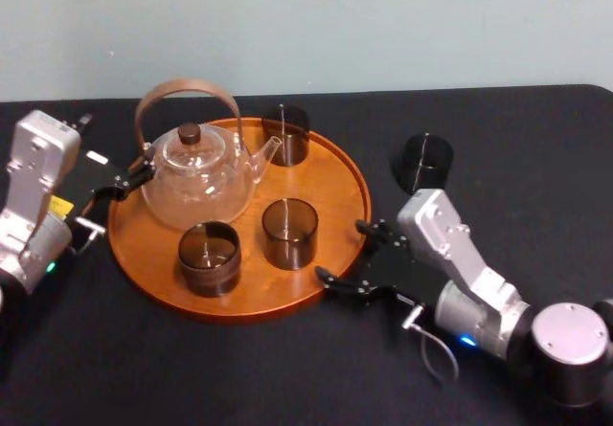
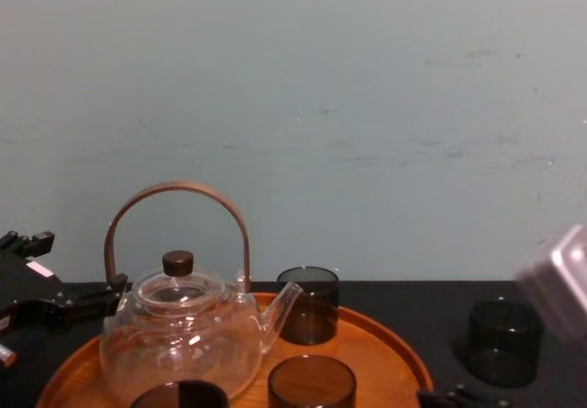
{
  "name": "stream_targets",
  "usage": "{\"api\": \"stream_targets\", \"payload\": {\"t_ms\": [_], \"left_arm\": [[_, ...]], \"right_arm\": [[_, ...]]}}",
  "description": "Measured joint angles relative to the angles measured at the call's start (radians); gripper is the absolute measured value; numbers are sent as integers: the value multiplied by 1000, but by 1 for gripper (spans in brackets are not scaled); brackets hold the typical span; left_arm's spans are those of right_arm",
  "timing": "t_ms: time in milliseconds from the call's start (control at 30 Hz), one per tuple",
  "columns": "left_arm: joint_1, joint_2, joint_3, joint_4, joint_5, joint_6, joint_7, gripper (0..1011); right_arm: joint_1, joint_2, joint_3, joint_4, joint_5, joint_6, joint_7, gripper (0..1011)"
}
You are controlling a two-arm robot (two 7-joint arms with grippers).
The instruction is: Pick up the glass from the table and place it on the tray.
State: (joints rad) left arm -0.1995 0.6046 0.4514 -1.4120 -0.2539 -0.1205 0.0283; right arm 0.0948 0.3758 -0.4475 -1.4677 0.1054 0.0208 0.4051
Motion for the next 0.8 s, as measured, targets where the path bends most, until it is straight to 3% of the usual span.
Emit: {"api": "stream_targets", "payload": {"t_ms": [400, 800], "left_arm": [[0, 0, 0, 0, 0, 0, 0, 1009], [0, 0, 0, 0, 0, 0, 0, 1009]], "right_arm": [[-61, 36, 69, -72, 3, -26, -35, 1000], [-90, 43, 132, -69, 2, -32, -60, 1000]]}}
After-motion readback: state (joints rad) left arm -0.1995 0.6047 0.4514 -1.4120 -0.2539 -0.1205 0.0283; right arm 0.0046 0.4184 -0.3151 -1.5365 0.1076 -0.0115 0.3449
